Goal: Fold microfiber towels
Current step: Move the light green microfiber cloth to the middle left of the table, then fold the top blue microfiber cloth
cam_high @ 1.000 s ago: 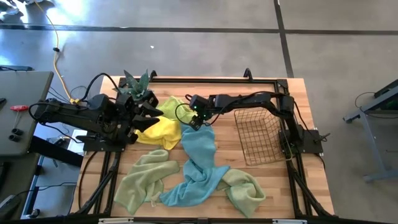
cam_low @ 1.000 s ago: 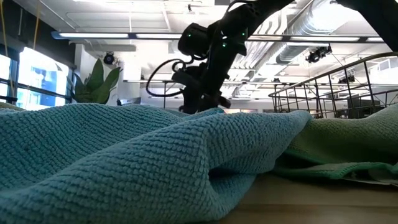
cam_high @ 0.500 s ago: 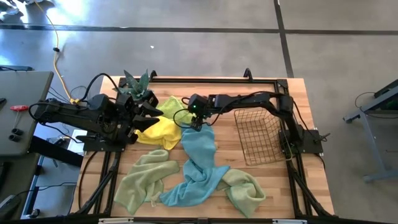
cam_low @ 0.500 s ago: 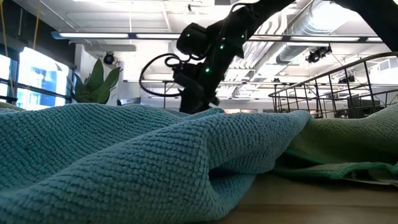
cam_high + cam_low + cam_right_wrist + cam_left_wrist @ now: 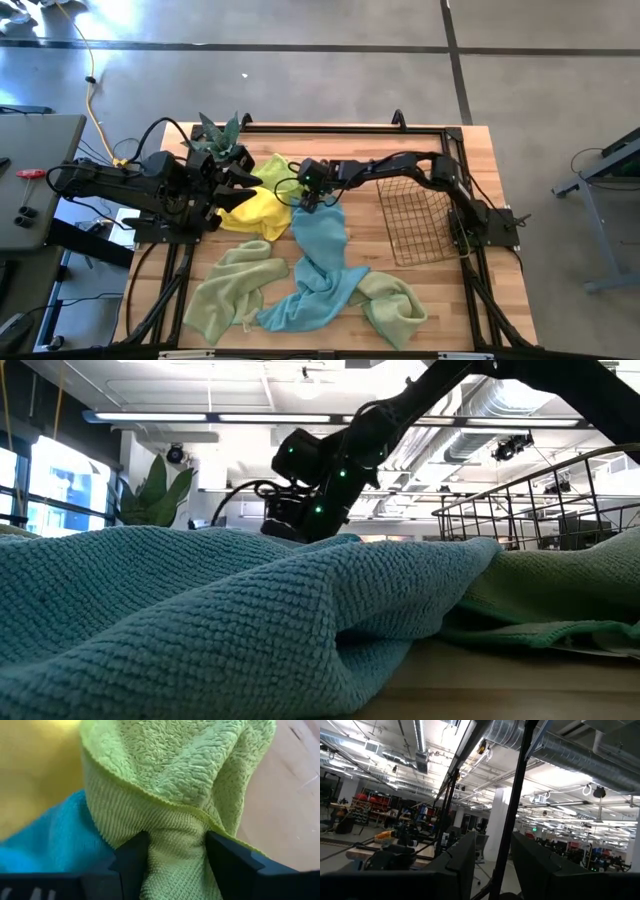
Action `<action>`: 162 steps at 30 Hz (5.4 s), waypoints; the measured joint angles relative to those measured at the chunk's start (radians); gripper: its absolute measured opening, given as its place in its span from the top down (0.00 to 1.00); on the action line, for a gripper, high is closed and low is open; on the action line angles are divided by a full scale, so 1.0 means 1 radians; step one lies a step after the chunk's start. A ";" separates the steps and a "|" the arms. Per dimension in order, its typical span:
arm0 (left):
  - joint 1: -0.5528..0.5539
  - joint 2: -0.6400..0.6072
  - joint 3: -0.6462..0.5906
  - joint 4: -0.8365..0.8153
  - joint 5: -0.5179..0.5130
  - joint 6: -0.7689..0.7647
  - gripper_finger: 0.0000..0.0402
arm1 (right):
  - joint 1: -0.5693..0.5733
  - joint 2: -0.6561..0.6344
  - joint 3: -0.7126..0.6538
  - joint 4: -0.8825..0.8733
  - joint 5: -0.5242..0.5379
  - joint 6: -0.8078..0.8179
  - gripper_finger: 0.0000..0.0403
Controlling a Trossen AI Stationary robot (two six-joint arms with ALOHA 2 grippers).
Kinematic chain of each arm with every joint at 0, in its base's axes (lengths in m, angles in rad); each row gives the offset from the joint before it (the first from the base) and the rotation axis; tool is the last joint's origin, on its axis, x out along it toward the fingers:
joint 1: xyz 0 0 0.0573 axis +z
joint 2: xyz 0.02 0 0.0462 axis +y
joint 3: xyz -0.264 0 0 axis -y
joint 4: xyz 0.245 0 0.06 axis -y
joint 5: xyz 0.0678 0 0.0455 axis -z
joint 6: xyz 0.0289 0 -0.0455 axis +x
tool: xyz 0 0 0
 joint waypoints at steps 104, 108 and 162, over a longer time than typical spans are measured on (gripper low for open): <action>0.000 0.286 0.000 0.191 -0.034 -0.061 0.71 | -0.102 -0.282 -0.004 -0.382 -0.215 0.218 0.47; 0.000 0.326 0.000 0.262 -0.037 -0.065 0.71 | -0.125 -0.231 -0.004 -0.418 -0.232 0.193 0.47; 0.101 0.339 0.000 0.276 0.011 -0.078 0.71 | -0.076 -0.076 0.359 -0.920 -0.079 -0.154 1.00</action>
